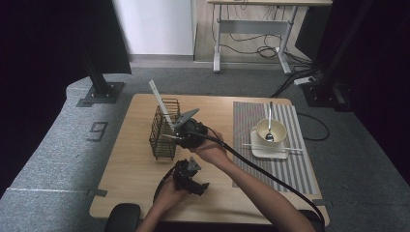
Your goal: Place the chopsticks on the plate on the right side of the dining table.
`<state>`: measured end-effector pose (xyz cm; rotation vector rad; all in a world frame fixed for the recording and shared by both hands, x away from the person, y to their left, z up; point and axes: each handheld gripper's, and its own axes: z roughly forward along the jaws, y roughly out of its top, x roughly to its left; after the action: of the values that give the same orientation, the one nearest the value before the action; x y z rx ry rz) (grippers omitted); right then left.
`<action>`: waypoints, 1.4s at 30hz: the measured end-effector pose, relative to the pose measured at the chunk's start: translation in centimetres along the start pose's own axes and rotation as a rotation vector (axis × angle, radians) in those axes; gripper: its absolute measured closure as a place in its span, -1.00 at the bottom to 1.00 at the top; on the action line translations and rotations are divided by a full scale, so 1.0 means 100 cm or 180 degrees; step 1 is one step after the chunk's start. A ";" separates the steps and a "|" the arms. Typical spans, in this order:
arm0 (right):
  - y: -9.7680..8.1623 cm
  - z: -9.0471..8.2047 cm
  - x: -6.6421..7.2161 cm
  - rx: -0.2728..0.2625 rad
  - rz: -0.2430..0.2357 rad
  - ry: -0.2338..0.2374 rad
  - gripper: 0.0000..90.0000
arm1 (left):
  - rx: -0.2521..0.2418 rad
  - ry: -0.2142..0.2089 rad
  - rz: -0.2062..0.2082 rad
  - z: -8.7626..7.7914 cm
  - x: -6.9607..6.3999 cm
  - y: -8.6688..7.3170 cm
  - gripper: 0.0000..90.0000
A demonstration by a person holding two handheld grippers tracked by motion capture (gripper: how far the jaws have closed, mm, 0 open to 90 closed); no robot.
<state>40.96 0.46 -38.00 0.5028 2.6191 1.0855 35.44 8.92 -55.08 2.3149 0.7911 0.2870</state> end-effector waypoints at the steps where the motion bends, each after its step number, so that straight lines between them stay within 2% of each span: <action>1: 0.000 -0.001 -0.001 -0.0016 0.0012 -0.0018 0.67 | -0.0001 -0.0002 0.0006 0.000 0.000 0.000 -1.00; 10: 0.001 -0.013 -0.009 -0.0093 0.0056 -0.0166 0.82 | -0.0003 0.0001 0.0024 0.000 0.000 0.000 -1.00; 14: 0.000 -0.018 -0.015 -0.0142 0.0152 -0.0113 0.83 | -0.0001 -0.0004 0.0024 0.000 0.001 0.000 -1.00; 22: -0.001 -0.024 -0.020 -0.0165 0.0189 -0.0059 0.83 | 0.0008 -0.0011 0.0031 0.000 0.001 0.000 -1.00; 33: -0.004 -0.057 -0.033 -0.0287 0.0288 0.0068 0.83 | 0.0004 -0.0023 0.0039 -0.001 0.001 0.000 -1.00; 42: -0.011 -0.089 -0.043 -0.0438 0.0402 0.0081 0.83 | -0.0001 -0.0022 0.0040 0.000 0.001 -0.001 -1.00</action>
<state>41.37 -7.57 -32.21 0.6345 2.5404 1.3085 35.47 9.03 -55.08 2.3200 0.7733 0.2844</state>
